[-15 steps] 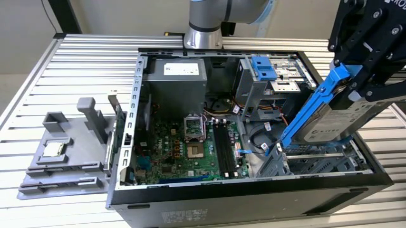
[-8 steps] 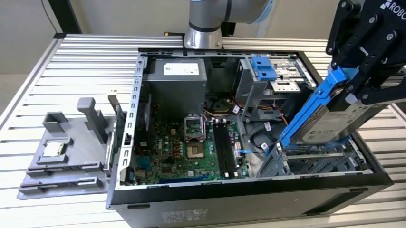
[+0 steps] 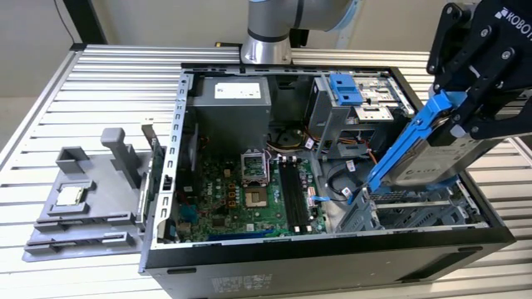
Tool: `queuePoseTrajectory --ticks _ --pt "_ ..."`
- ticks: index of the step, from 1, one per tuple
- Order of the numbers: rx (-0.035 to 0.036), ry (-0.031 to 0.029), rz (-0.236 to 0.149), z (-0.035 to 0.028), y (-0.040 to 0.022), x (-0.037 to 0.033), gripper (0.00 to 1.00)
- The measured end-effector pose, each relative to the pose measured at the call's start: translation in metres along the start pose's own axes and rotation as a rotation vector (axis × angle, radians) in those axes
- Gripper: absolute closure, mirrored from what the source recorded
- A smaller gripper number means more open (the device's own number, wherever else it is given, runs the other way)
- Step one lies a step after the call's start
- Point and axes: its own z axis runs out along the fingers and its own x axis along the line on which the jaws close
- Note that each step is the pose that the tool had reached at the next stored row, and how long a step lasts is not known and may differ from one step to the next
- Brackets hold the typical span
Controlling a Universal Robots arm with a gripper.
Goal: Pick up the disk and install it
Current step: 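Pick up the disk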
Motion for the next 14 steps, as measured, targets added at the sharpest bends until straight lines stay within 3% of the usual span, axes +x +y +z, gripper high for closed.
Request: queuePoseTrajectory --ticks 6,14 --pt "0.0010 -0.0022 0.000 0.0050 -0.0065 0.0029 1.00" --pt "0.0011 -0.0023 0.001 0.0111 -0.0068 0.0064 1.00"
